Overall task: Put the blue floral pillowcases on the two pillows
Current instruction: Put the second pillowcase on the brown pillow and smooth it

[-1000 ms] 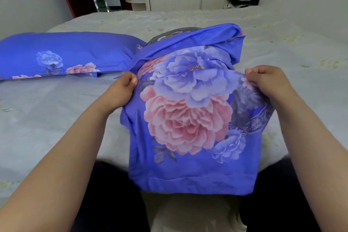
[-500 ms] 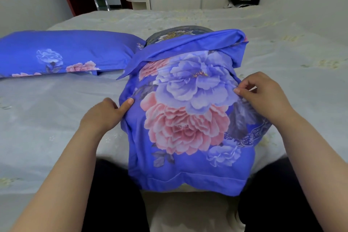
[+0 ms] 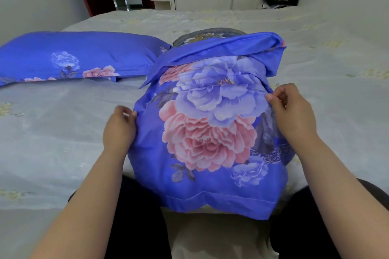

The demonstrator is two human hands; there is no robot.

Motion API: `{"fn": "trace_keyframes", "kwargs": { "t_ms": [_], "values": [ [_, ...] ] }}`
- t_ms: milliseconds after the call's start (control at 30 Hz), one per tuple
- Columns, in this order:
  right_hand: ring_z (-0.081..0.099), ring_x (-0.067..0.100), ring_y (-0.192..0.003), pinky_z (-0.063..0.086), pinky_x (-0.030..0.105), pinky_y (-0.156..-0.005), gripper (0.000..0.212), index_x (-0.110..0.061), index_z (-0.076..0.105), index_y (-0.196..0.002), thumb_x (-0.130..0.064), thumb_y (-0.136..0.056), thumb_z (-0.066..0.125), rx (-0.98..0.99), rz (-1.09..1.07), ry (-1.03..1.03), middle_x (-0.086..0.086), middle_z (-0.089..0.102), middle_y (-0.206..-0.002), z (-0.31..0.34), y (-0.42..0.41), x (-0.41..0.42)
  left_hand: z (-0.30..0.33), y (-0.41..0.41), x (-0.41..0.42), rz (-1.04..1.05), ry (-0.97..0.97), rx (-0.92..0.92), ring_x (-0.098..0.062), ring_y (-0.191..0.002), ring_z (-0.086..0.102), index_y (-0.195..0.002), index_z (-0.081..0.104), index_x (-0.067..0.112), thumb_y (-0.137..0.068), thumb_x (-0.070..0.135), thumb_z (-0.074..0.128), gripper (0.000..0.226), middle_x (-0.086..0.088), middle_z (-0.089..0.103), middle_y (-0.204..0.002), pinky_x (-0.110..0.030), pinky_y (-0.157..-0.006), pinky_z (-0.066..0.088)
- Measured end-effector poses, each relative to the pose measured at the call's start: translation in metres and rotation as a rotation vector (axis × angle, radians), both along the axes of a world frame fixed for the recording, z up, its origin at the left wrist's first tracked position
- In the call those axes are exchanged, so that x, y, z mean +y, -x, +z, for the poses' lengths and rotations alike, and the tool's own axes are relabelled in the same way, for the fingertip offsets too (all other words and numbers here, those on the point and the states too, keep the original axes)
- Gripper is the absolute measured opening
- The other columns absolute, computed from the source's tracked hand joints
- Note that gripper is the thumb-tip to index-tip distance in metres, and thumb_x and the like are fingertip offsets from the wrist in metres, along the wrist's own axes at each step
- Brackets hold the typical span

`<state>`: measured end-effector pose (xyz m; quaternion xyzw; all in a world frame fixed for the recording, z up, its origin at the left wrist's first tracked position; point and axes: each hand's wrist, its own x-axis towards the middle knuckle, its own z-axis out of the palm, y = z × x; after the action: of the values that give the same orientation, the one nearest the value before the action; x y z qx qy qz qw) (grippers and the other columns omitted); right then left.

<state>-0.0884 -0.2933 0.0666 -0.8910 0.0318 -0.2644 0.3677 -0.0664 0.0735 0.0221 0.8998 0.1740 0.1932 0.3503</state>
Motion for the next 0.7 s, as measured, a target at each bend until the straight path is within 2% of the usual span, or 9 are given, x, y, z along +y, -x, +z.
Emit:
{"fn": "trace_keyframes", "kwargs": {
  "t_ms": [67, 100, 133, 200, 267, 367, 433, 567, 700],
  "values": [
    [0.053, 0.005, -0.081, 0.043, 0.023, -0.074, 0.016, -0.026, 0.052, -0.098, -0.027, -0.088, 0.064, -0.006, 0.120, -0.102, -0.006, 0.057, -0.099, -0.001, 0.003, -0.004, 0.016, 0.004, -0.005, -0.072, -0.033, -0.249, -0.025, -0.089, 0.058, -0.093, 0.059, 0.020, -0.091, 0.030, 0.055, 0.011, -0.002, 0.063, -0.098, -0.036, -0.079, 0.046],
    [0.052, -0.005, -0.085, 0.042, 0.014, -0.078, 0.023, -0.028, 0.053, -0.101, -0.022, -0.085, 0.068, -0.009, 0.185, -0.128, -0.006, 0.054, -0.106, -0.002, 0.006, -0.006, 0.025, 0.006, -0.010, -0.159, -0.009, -0.277, -0.020, -0.086, 0.058, -0.091, 0.060, 0.023, -0.089, 0.029, 0.059, 0.006, 0.003, 0.063, -0.096, -0.032, -0.078, 0.046],
    [0.049, -0.013, -0.091, 0.039, 0.006, -0.080, 0.030, -0.031, 0.053, -0.103, -0.017, -0.083, 0.071, -0.008, 0.237, -0.127, -0.005, 0.049, -0.110, -0.003, 0.010, -0.009, 0.033, 0.009, -0.016, -0.261, 0.024, -0.237, -0.015, -0.083, 0.057, -0.090, 0.061, 0.026, -0.087, 0.028, 0.064, 0.004, 0.007, 0.063, -0.094, -0.024, -0.075, 0.045],
    [0.043, -0.019, -0.099, 0.035, 0.000, -0.085, 0.043, -0.039, 0.053, -0.103, -0.014, -0.077, 0.075, 0.008, 0.297, -0.058, -0.005, 0.042, -0.114, -0.005, 0.014, -0.013, 0.040, 0.013, -0.024, -0.407, 0.040, -0.105, -0.006, -0.080, 0.056, -0.087, 0.060, 0.030, -0.081, 0.029, 0.072, 0.013, 0.013, 0.060, -0.092, -0.009, -0.069, 0.040],
    [0.046, -0.008, -0.103, 0.035, 0.004, -0.088, 0.039, -0.039, 0.057, -0.098, -0.018, -0.074, 0.077, 0.008, 0.273, 0.036, -0.005, 0.041, -0.113, -0.009, 0.016, -0.017, 0.041, 0.012, -0.027, -0.431, 0.003, -0.088, -0.005, -0.077, 0.055, -0.077, 0.059, 0.027, -0.076, 0.028, 0.076, 0.018, 0.009, 0.060, -0.089, -0.008, -0.066, 0.039],
    [0.048, 0.021, -0.106, 0.043, 0.027, -0.089, 0.016, -0.021, 0.065, -0.086, -0.019, -0.075, 0.077, 0.001, 0.133, 0.166, -0.003, 0.042, -0.104, -0.010, 0.015, -0.013, 0.046, 0.011, -0.028, -0.411, -0.031, -0.113, -0.010, -0.073, 0.057, -0.072, 0.058, 0.019, -0.076, 0.025, 0.076, 0.020, 0.002, 0.061, -0.084, -0.014, -0.064, 0.040],
    [0.046, 0.025, -0.104, 0.047, 0.038, -0.084, 0.010, -0.017, 0.065, -0.082, -0.021, -0.078, 0.074, -0.016, 0.038, 0.232, -0.002, 0.044, -0.099, -0.007, 0.016, -0.006, 0.053, 0.009, -0.030, -0.410, -0.075, -0.127, -0.012, -0.072, 0.056, -0.072, 0.058, 0.017, -0.078, 0.025, 0.074, 0.019, 0.003, 0.060, -0.082, -0.010, -0.063, 0.038],
    [0.049, 0.033, -0.100, 0.043, 0.039, -0.077, 0.015, -0.010, 0.060, -0.087, -0.025, -0.089, 0.061, -0.045, -0.081, 0.305, 0.012, 0.054, -0.101, 0.005, 0.015, 0.004, 0.064, 0.002, -0.031, -0.410, -0.160, -0.172, -0.016, -0.080, 0.053, -0.077, 0.057, 0.016, -0.084, 0.023, 0.068, 0.015, 0.002, 0.058, -0.088, -0.006, -0.066, 0.034],
    [0.054, 0.037, -0.091, 0.036, 0.039, -0.070, 0.023, -0.004, 0.054, -0.094, -0.027, -0.096, 0.049, -0.017, -0.090, 0.239, 0.019, 0.059, -0.097, 0.015, 0.008, 0.008, 0.073, -0.002, -0.037, -0.381, -0.161, -0.217, -0.020, -0.076, 0.052, -0.081, 0.056, 0.014, -0.088, 0.024, 0.062, 0.015, 0.004, 0.058, -0.074, -0.013, -0.063, 0.037]
  ]
}}
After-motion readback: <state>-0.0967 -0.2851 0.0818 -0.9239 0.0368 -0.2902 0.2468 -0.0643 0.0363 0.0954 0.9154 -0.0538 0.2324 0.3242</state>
